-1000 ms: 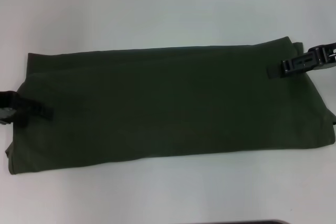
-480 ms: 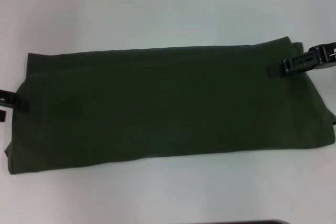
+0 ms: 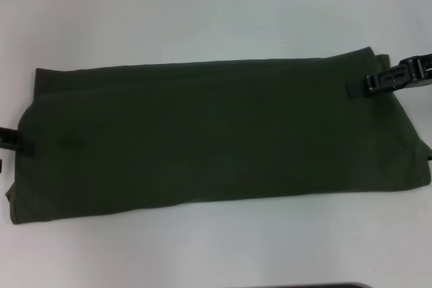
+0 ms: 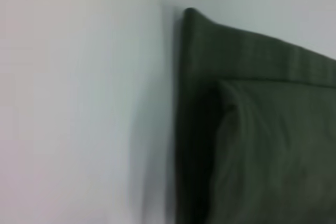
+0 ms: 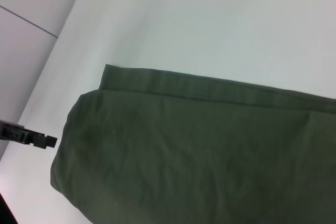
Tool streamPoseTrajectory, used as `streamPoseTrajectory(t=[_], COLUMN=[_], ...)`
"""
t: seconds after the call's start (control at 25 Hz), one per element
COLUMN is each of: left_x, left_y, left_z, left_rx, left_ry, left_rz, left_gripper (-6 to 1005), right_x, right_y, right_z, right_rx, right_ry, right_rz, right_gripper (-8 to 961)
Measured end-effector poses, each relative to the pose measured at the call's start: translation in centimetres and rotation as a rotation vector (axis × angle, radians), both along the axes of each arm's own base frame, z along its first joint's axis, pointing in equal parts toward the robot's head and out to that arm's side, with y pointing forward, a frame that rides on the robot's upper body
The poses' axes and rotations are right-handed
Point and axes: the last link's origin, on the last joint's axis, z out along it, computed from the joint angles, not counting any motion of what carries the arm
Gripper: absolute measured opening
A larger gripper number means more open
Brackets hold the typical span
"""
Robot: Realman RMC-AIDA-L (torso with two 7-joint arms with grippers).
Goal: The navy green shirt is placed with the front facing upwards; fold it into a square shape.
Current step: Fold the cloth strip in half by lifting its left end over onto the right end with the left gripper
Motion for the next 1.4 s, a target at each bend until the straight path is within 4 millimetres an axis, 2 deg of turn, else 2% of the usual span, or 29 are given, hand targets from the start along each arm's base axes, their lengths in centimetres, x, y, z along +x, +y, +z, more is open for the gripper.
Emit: streamPoseTrajectory(t=[0.32,1.4], left_x=[-0.9,-1.2], left_y=[0.4,0.8], left_z=[-1.0,-2.3], left_rx=[0.017,0.012], left_ry=[0.024,0.038], left_rz=[0.028,0.031], left_gripper=[841,833], right_x=[0.2,0.2], right_y=[-0.1,-0.2], right_z=[0.0,0.0], right_rx=[0.0,0.0], right_ry=[0.0,0.0], right_rz=[-0.005,-0.005], right_gripper=[718,718])
